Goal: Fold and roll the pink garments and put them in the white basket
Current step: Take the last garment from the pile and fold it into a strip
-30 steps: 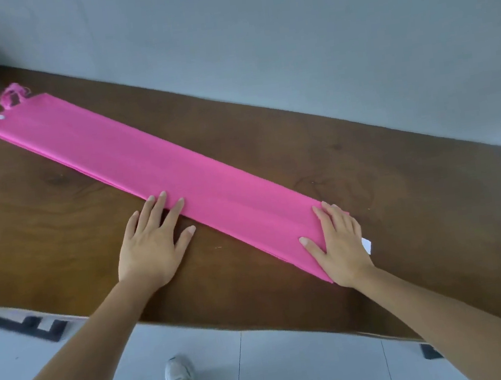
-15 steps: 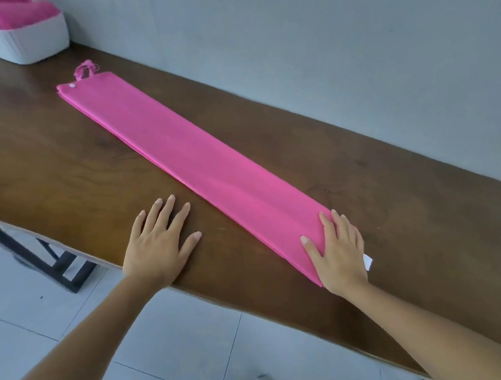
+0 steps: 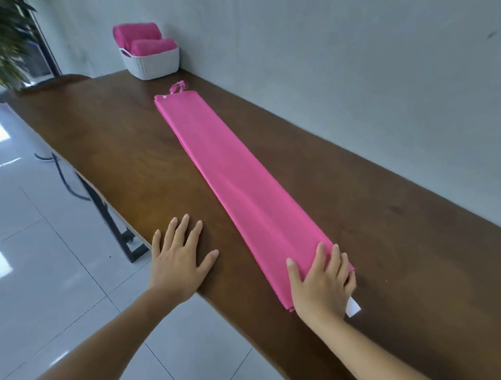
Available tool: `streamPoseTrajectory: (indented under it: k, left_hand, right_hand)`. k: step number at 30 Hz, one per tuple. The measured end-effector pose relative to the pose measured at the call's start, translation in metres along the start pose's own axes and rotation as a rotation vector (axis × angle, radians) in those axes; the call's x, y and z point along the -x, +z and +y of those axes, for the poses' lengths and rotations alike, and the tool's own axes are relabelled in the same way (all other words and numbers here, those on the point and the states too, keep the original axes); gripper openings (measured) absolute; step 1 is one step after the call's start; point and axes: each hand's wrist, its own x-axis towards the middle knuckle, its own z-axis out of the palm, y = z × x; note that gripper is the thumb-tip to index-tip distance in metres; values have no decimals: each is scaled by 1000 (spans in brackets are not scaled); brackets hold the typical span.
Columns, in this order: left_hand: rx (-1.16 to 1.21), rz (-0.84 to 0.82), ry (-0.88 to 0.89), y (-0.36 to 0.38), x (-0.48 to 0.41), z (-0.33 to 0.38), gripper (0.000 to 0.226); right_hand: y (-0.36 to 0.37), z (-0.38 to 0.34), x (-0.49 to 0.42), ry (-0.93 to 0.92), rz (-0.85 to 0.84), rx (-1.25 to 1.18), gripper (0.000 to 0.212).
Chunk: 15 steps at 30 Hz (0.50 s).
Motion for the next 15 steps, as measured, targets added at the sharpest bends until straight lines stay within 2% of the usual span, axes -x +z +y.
streamPoseTrajectory:
  k: [4,9,12,15]
  left_hand:
    - [20,1,-80,3,26,35,90]
    - [161,26,-164,3,47,77,63]
    - [211,48,-120,1,59,106,58]
    - [257,88,7,1,72,135,55]
  right_hand:
    - [-13,17,-9,-72,-147,-105,91]
    - [-31,68,-15,-289,-222,-298,82]
    - [-39,105,-14,-376,-255,-505,78]
    - [-42,131,-13,-436,-234,-552,60]
